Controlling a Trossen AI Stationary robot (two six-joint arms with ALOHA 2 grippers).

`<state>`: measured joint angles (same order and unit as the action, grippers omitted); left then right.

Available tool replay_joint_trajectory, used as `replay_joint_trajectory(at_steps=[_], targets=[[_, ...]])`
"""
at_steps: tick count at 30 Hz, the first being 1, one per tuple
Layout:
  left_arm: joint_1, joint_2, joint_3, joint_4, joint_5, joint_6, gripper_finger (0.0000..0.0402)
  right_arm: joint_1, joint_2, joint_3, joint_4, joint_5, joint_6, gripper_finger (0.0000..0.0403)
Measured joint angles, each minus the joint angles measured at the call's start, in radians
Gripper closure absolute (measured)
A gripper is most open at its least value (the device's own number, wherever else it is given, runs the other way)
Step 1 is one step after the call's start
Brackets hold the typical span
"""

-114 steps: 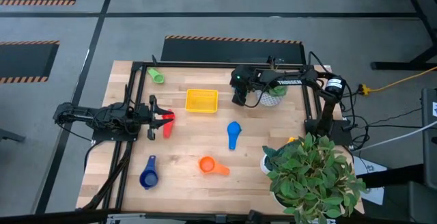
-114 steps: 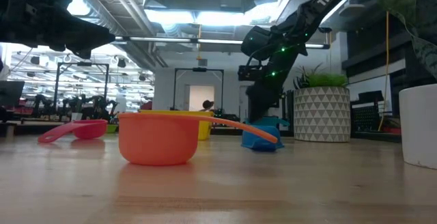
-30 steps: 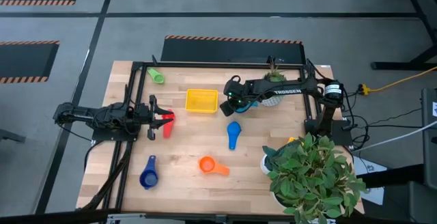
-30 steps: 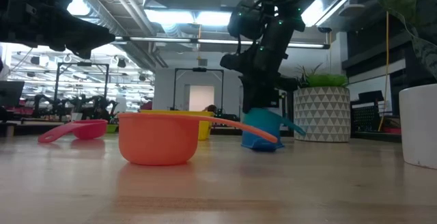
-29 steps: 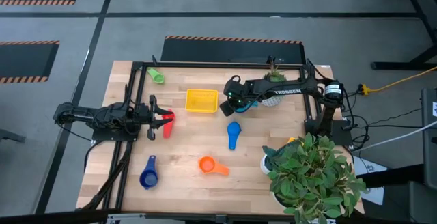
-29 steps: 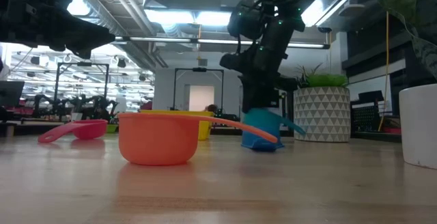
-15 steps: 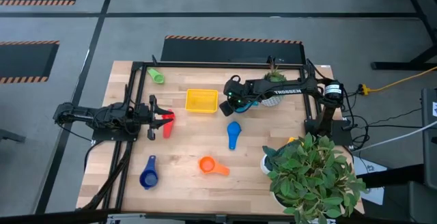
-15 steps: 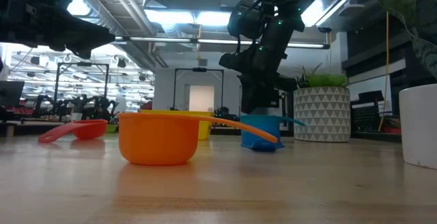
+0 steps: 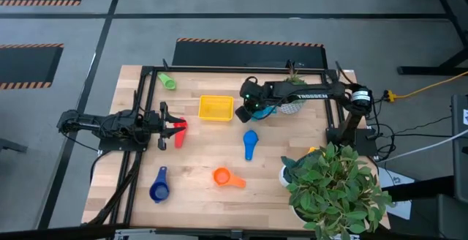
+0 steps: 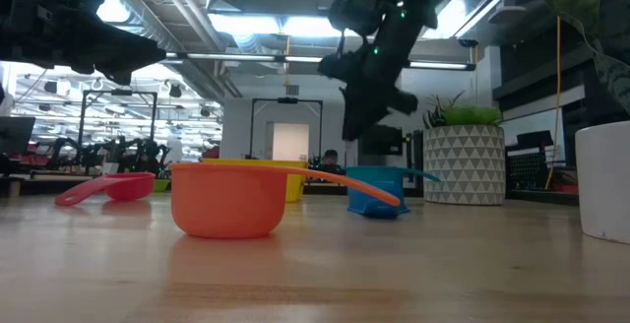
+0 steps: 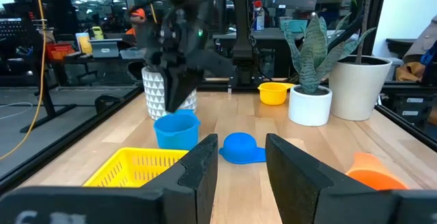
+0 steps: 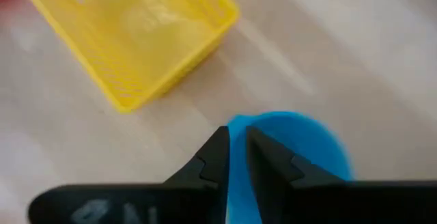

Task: Nest measuring cups in basket
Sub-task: Prepare the light blue measuring cup

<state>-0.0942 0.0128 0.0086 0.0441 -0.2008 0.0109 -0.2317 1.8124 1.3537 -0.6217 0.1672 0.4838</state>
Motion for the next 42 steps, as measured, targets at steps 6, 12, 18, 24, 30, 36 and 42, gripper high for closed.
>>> replay_joint_trajectory(at_steps=[6,12,18,24,30,36,42], targets=[[0.000,0.000,0.000,-0.001,0.000,0.000,0.0285,-0.005,-0.008,0.052,-0.120,0.156,-0.161,0.0349],[0.000,0.000,0.000,-0.001,0.000,0.000,0.0285,-0.026,-0.008,0.049,-0.182,0.213,-0.310,0.0349],[0.000,0.000,0.000,-0.001,0.000,0.000,0.0285,-0.054,-0.002,0.041,-0.225,0.235,-0.338,0.0349],[0.000,0.000,0.000,-0.001,0.000,0.000,0.0285,-0.055,-0.002,-0.025,-0.202,0.226,-0.366,0.0349],[0.000,0.000,0.000,-0.001,0.000,0.000,0.0285,-0.061,-0.002,-0.095,-0.168,0.232,-0.360,0.0349],[0.000,0.000,0.000,-0.001,0.000,0.000,0.0285,-0.061,-0.002,-0.147,-0.136,0.222,-0.363,0.0349],[0.000,0.000,0.000,-0.001,0.000,0.000,0.0285,-0.060,-0.002,-0.149,-0.134,0.153,-0.362,0.0349]])
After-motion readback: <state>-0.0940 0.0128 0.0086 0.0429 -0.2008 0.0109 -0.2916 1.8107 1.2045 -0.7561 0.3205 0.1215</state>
